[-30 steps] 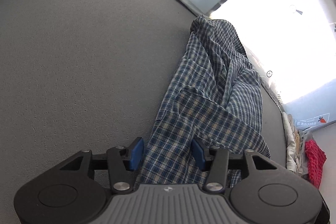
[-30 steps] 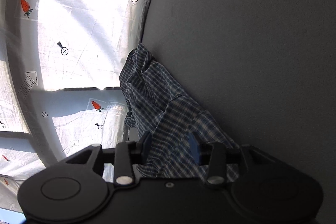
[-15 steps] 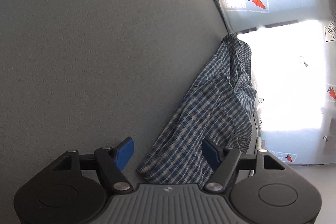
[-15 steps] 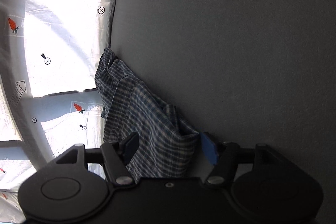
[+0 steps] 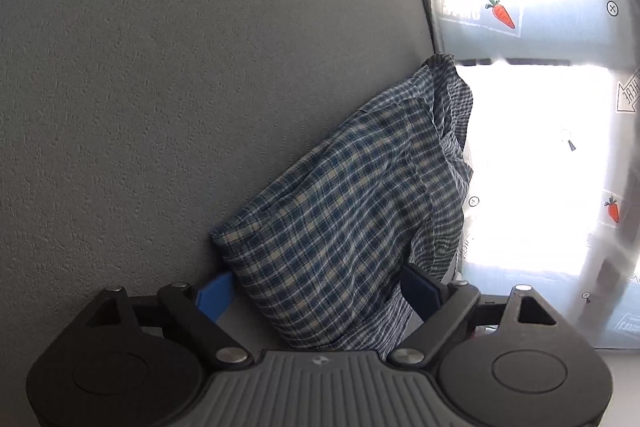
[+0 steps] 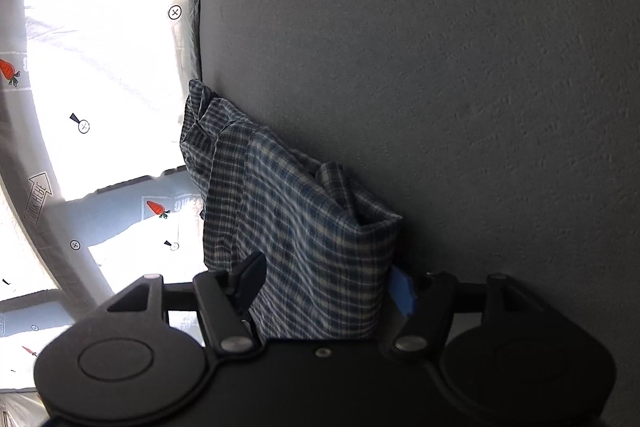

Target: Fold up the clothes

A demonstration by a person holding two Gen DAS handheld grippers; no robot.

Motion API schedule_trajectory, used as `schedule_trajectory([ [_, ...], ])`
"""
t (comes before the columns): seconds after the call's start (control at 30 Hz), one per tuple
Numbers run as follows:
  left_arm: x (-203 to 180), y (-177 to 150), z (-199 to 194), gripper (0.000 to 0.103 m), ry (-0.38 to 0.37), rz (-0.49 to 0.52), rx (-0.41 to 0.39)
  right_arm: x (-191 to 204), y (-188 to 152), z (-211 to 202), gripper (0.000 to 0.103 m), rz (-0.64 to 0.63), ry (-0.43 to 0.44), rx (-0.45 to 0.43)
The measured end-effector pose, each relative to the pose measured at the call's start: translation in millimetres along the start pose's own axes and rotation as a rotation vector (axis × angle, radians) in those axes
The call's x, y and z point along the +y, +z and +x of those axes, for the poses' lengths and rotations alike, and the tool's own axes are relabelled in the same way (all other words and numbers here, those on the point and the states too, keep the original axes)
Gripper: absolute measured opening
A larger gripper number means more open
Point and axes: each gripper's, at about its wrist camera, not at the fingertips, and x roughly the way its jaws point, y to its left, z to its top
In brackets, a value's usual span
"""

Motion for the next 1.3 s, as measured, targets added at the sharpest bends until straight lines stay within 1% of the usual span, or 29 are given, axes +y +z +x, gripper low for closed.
schedule_trajectory([
  [0.07,0.9,-3.9,-1.4,0.089,-0.003,-0.026,-0.03,3.7,2.0,3.6,0.063,0.014,-0.015,0.001],
  [0.13,1.5,-5.4,-2.1,0.088,-0.004,-0.044,-0.054,11.5,4.2,9.2,0.043,-0.029,-0.049,0.008],
  [0.17,1.8,-6.1,-2.4,0.086,-0.001,-0.051,-0.067,15.8,4.5,11.1,0.04,-0.059,-0.07,0.014],
  [0.2,2.1,-6.9,-2.8,0.077,0.004,-0.055,-0.08,18.1,4.1,11.7,0.037,-0.074,-0.085,0.017],
  [0.27,3.1,-8.4,-3.4,0.063,0.011,-0.067,-0.103,20.2,5.5,14.5,0.036,-0.074,-0.099,0.025],
  [0.33,4.9,-10.3,-3.8,0.062,0.008,-0.078,-0.119,22.0,7.5,18.5,0.036,-0.066,-0.109,0.036],
  [0.4,4.8,-12.6,-3.7,0.061,0.008,-0.066,-0.13,24.9,7.8,22.5,0.037,-0.083,-0.115,0.045],
  [0.5,1.9,-14.2,-0.4,0.062,0.015,-0.062,-0.147,27.9,8.3,24.9,0.05,-0.106,-0.106,0.056],
  [0.57,-1.6,-14.4,2.8,0.062,0.019,-0.053,-0.158,29.8,8.6,26.2,0.051,-0.12,-0.098,0.063],
  [0.6,-3.3,-14.2,4.8,0.06,0.022,-0.045,-0.162,30.9,8.6,26.8,0.049,-0.132,-0.1,0.066],
  [0.63,-4.4,-14.0,6.7,0.054,0.027,-0.04,-0.165,32.1,8.2,27.0,0.039,-0.149,-0.114,0.068],
  [0.67,-3.4,-13.3,9.7,0.03,0.044,-0.046,-0.161,31.7,8.0,26.3,0.032,-0.156,-0.124,0.067],
  [0.7,-0.3,-12.2,13.0,0.016,0.056,-0.067,-0.15,29.9,8.0,25.3,0.021,-0.155,-0.124,0.066],
  [0.77,5.1,-11.3,12.9,0.014,0.035,-0.114,-0.146,26.5,7.9,22.2,0.016,-0.15,-0.119,0.066],
  [0.83,2.8,-12.2,7.2,0.013,0.018,-0.097,-0.145,29.2,6.6,16.6,0.012,-0.165,-0.102,0.068],
  [0.9,-3.0,-12.7,0.6,0.012,0.004,-0.053,-0.143,34.4,4.6,12.2,0.011,-0.184,-0.086,0.065],
  [1.1,-14.8,-15.8,-21.2,0.009,-0.015,-0.003,-0.129,42.7,-6.7,-9.2,0.009,-0.205,-0.014,0.053],
  [1.17,-18.1,-20.4,-32.2,0.009,-0.03,-0.002,-0.111,44.3,-10.8,-18.4,0.009,-0.199,0.013,0.048],
  [1.3,-21.6,-33.9,-63.6,0.008,-0.096,-0.022,-0.049,48.3,-16.3,-44.5,0.008,-0.162,0.051,0.041],
])
